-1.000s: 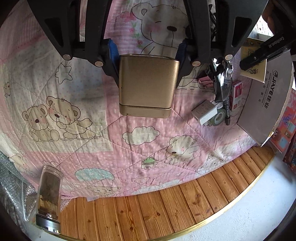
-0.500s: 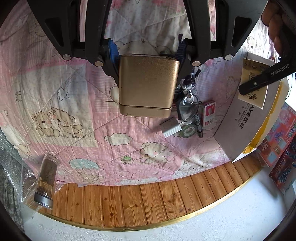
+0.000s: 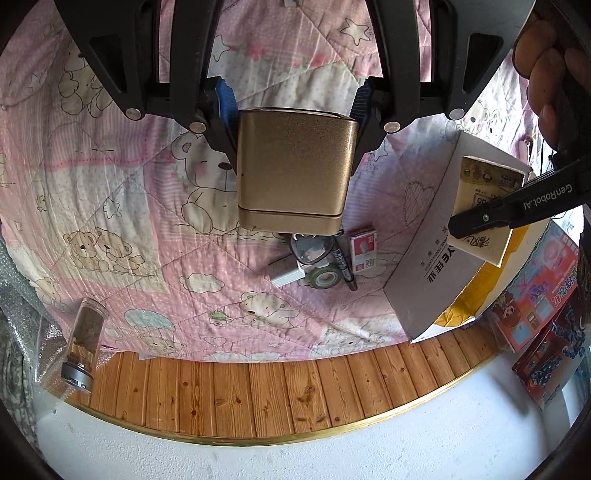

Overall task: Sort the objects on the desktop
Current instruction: 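Lift the carton with the left tool while the right tool lifts the gold tin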

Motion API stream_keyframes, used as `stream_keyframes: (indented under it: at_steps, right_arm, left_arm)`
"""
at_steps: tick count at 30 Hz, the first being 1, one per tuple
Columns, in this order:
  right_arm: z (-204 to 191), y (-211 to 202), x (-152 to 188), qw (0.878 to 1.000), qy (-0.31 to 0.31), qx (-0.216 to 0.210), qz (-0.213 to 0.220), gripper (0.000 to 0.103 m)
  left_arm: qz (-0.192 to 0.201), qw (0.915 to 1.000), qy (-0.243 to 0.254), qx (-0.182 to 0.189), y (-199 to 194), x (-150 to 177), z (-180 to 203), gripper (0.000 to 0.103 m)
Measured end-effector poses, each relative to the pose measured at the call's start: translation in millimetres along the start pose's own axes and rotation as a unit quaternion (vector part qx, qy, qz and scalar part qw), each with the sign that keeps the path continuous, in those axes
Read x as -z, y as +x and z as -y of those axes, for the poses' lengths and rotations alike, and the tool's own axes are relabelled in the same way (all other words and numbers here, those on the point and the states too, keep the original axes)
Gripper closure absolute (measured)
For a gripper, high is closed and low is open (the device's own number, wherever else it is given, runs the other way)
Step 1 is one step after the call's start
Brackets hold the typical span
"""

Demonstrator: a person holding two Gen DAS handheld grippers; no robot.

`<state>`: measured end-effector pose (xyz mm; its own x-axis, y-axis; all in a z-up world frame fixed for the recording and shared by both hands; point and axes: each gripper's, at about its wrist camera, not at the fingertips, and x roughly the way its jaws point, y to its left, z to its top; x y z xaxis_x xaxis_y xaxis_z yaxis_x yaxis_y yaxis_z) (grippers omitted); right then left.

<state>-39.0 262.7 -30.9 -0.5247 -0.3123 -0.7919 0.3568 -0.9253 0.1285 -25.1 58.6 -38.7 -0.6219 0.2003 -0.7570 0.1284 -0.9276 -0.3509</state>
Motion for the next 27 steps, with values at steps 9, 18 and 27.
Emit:
stream_keyframes:
  at_steps: [9, 18, 27]
  right_arm:
    - [-25, -12, 4, 1.0, -0.017, -0.001, 0.002, 0.052]
    - [-55, -19, 0, 0.999, -0.041, -0.008, 0.005, 0.052]
    - [-81, -21, -3, 0.998, -0.061, -0.013, 0.006, 0.052]
  left_arm:
    - [0.018, 0.9997, -0.004, 0.015, -18, -4, -3, 0.08]
    - [0.029, 0.9992, -0.018, 0.021, -30, -9, -15, 0.08]
    - [0.035, 0.9985, -0.035, 0.022, -37, -15, -33, 0.08]
